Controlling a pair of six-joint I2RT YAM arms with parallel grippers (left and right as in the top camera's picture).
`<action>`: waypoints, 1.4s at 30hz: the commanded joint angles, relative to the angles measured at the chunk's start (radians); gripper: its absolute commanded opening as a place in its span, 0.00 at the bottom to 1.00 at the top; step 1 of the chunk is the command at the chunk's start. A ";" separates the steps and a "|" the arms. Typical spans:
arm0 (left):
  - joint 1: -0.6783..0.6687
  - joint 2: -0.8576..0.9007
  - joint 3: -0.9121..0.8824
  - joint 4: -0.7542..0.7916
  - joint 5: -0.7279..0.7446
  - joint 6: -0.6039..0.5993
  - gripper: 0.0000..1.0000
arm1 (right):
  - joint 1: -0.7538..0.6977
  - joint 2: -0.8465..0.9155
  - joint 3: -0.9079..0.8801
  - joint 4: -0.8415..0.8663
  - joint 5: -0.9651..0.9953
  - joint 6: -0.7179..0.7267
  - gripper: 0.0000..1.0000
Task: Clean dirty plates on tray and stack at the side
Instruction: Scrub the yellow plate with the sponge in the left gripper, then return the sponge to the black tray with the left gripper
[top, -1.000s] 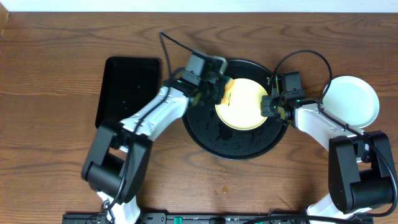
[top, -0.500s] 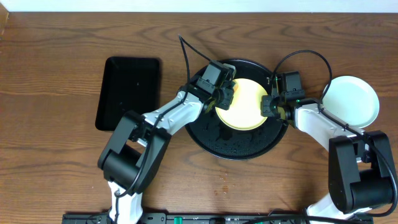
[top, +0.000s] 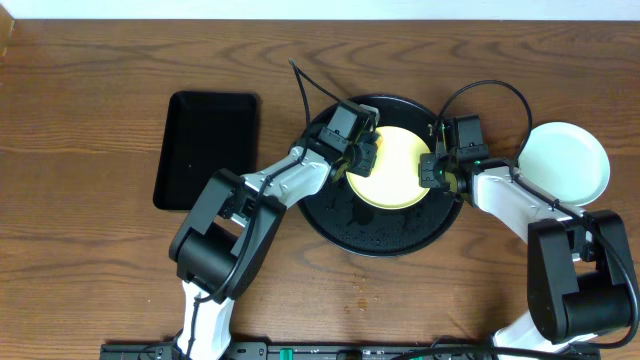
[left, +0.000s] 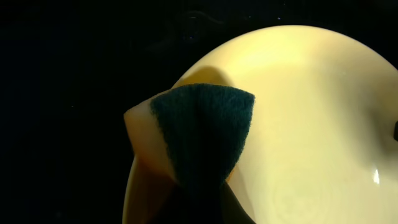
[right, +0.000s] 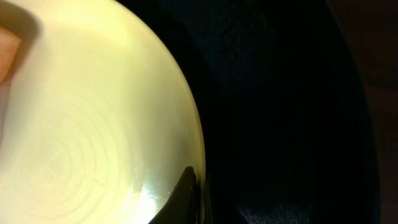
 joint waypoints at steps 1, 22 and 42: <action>-0.002 0.080 -0.001 -0.011 0.075 -0.019 0.08 | 0.029 0.019 -0.024 -0.009 -0.029 -0.008 0.01; 0.013 0.056 0.032 -0.017 0.620 -0.167 0.07 | 0.030 0.019 -0.024 -0.005 -0.029 -0.008 0.01; 0.377 -0.369 0.101 -0.433 0.062 -0.035 0.08 | 0.030 0.019 -0.024 -0.006 -0.029 -0.008 0.13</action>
